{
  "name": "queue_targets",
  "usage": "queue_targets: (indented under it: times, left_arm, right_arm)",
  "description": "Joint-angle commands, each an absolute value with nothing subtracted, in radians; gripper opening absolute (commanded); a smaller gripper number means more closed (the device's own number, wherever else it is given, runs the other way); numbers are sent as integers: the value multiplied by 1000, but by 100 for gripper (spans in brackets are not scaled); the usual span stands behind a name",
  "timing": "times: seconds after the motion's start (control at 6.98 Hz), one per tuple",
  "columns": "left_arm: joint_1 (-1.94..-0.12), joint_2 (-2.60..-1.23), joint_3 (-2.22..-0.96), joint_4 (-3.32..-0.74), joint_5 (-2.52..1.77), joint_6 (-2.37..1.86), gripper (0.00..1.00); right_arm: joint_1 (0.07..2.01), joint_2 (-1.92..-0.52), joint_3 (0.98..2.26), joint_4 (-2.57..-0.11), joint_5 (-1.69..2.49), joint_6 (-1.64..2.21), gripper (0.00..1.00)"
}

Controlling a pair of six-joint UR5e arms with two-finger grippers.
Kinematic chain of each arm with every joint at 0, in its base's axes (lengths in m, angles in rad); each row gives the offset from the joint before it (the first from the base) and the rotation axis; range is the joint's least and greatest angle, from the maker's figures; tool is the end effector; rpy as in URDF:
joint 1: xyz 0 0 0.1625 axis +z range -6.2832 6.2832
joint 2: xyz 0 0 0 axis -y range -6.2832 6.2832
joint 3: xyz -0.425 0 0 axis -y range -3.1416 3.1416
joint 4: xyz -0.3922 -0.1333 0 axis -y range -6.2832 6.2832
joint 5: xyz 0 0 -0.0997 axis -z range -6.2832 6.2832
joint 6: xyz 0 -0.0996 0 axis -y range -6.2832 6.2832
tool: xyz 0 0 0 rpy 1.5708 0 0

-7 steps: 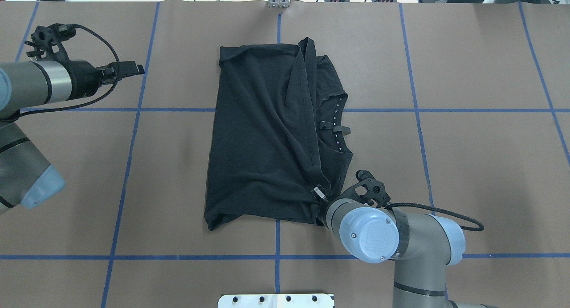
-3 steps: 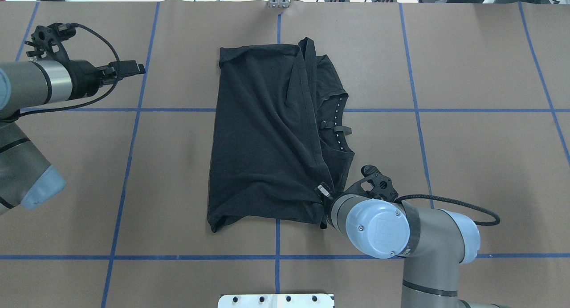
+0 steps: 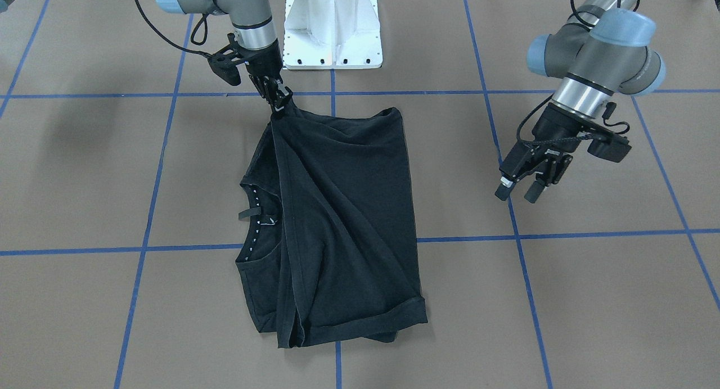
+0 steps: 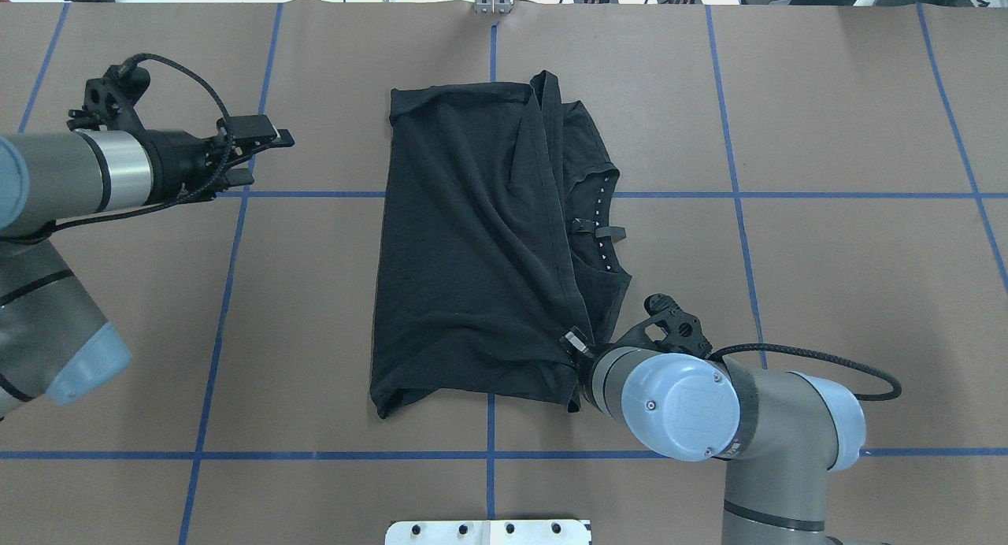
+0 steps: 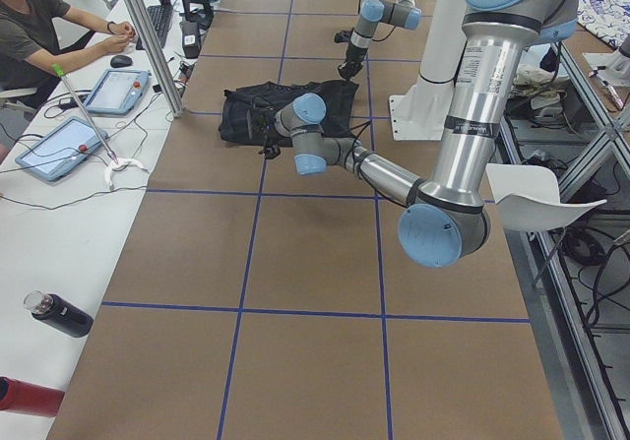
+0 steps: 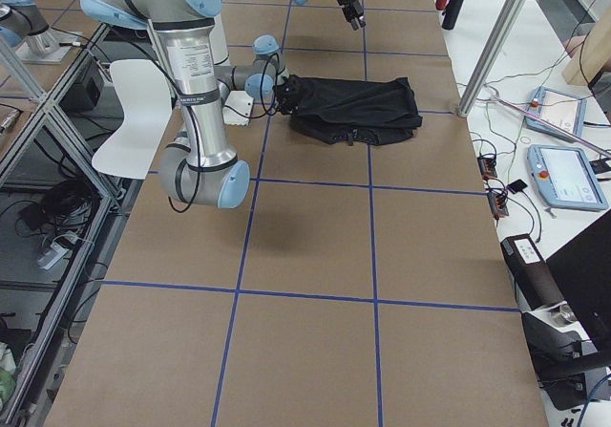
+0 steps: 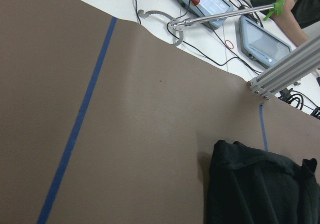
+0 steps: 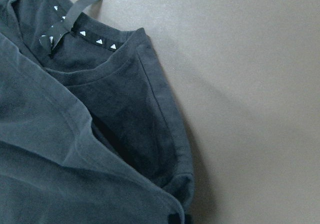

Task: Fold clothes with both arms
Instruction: 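Move the left gripper to the shirt's other near corner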

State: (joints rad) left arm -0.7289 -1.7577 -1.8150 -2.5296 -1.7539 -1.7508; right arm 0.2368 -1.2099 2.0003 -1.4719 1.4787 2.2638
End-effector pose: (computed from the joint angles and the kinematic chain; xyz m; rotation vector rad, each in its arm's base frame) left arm 0.3332 -0.4519 0.3358 0.2332 1.4027 -0.6276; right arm -0.5166 -0.2712 0.2665 -0.1217 -0.9189 0.9061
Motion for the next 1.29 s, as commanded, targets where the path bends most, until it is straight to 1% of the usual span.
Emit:
queue_targets:
  times: [0.0, 0.14, 0.29, 0.43, 0.72, 1.15]
  left_arm:
    - [-532, -1663, -1961, -2525, -1665, -2015, 100]
    - [-411, -1642, -1959, -2525, -1608, -2073, 100]
    - [-328, -1643, -1956, -2507, -1545, -2129, 98]
    - [-263, -1667, -1935, -2411, -1517, -2176, 87]
    - [-213, -1811, -1910, -2227, -1519, -2239, 72]
    - [-201, -1804, -1896, -2218, -1517, -2240, 67]
  right_arm:
    - [238, -1227, 2005, -1463, 1482, 2258, 0]
    - [238, -1227, 2009, -1463, 1483, 2258, 0]
    - [238, -1227, 2010, -1465, 1485, 2258, 0]
    - [238, -1227, 2014, -1463, 1503, 2258, 0]
    - [238, -1227, 2016, -1463, 1506, 2258, 0]
    - [238, -1227, 2016, -1463, 1506, 2258, 0]
